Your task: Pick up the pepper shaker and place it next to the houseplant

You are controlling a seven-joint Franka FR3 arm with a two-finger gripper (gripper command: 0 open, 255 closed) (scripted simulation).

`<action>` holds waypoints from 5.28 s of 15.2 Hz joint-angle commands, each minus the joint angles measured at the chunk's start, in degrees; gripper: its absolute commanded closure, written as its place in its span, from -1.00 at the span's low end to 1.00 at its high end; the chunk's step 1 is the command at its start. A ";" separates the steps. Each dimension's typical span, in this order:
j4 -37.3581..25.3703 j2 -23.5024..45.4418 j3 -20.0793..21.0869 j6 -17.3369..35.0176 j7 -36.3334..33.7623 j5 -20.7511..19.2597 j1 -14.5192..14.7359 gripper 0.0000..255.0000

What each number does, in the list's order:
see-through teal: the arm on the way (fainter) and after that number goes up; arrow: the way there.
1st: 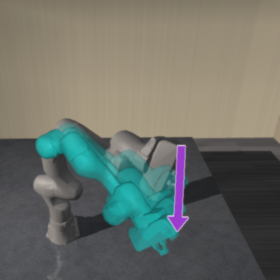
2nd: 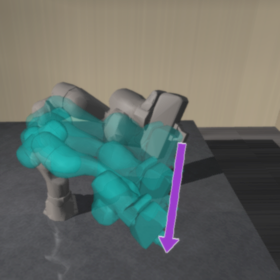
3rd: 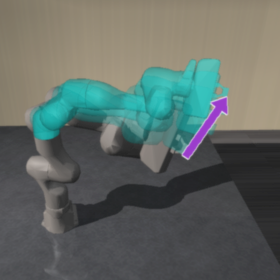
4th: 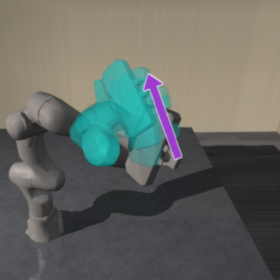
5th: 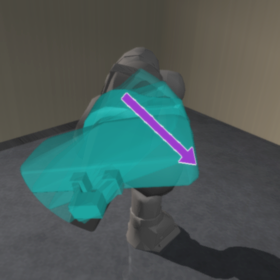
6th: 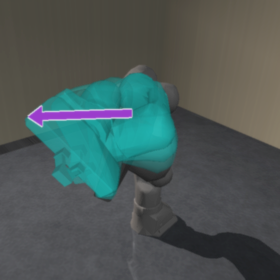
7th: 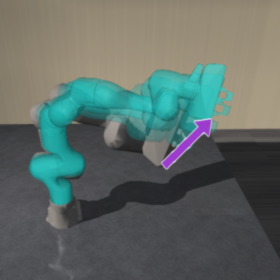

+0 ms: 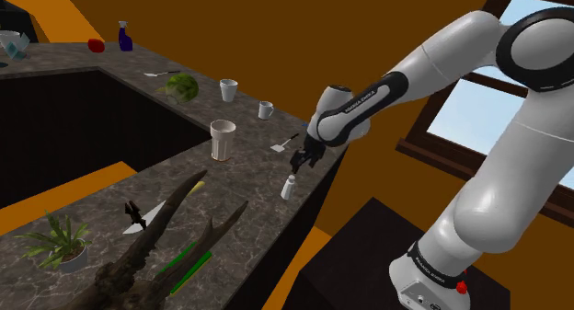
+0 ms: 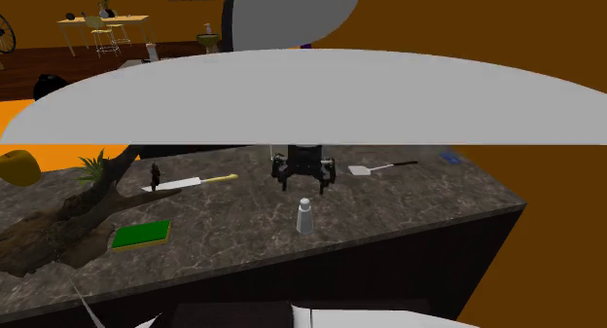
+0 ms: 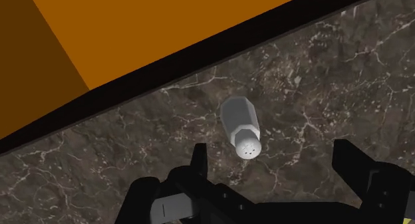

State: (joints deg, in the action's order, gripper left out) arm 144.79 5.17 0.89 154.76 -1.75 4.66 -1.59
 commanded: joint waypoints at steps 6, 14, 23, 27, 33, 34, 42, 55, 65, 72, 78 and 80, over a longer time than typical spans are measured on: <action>-6.73 14.60 -0.26 8.17 -0.93 0.68 -0.27 -1.00; -8.53 20.39 0.18 12.16 -0.56 1.10 -0.50 -1.00; -8.53 20.38 0.18 12.15 -0.56 1.10 -0.50 1.00; -8.55 20.40 0.18 12.15 -0.55 1.10 -0.50 1.00; -7.91 17.86 -0.06 10.25 -0.79 0.92 -0.30 1.00; -7.73 17.03 -0.14 9.60 -0.87 0.85 -0.23 1.00; -6.76 10.58 -0.73 4.12 -1.59 0.15 0.20 1.00; -7.00 1.14 -1.26 -5.55 -2.75 -1.07 0.47 1.00; -8.72 -4.95 -1.39 -13.35 -3.43 -1.75 0.46 1.00; -10.69 -8.51 -1.42 -18.87 -3.79 -2.09 0.42 1.00; -13.40 -7.64 1.70 -20.54 -10.03 -2.71 3.07 1.00; -14.81 -6.45 3.18 -20.70 -13.10 -3.10 4.40 1.00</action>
State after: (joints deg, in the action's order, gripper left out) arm 130.73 -1.71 3.44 134.35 -13.43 1.74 2.24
